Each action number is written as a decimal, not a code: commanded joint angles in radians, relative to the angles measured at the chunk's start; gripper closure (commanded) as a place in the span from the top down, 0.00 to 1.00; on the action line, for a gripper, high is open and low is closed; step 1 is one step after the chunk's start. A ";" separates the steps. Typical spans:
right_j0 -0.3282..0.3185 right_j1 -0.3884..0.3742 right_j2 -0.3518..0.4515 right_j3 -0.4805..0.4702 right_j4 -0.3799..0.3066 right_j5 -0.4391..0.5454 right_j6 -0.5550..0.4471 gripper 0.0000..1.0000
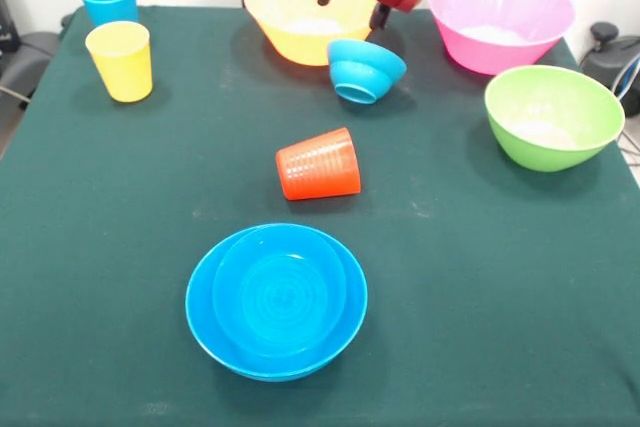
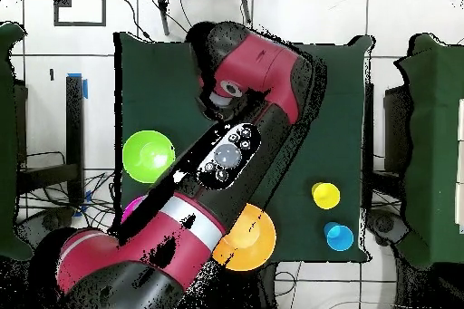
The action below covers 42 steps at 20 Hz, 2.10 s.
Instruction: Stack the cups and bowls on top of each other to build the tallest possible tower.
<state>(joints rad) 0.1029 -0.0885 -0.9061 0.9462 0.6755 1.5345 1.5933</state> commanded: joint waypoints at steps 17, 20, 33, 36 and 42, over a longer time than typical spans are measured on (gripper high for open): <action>-0.013 -0.208 0.278 0.293 -0.192 -0.152 -0.147 1.00; -0.007 -0.229 0.287 0.327 -0.226 -0.187 -0.140 1.00; 0.013 -0.293 0.374 0.439 -0.258 -0.318 -0.051 1.00; 0.023 -0.295 0.384 0.453 -0.270 -0.338 -0.022 1.00; 0.077 -0.306 0.356 0.459 -0.340 -0.357 0.029 1.00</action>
<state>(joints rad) 0.1336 -0.4037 -0.6920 1.3293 0.4446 1.2497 1.5933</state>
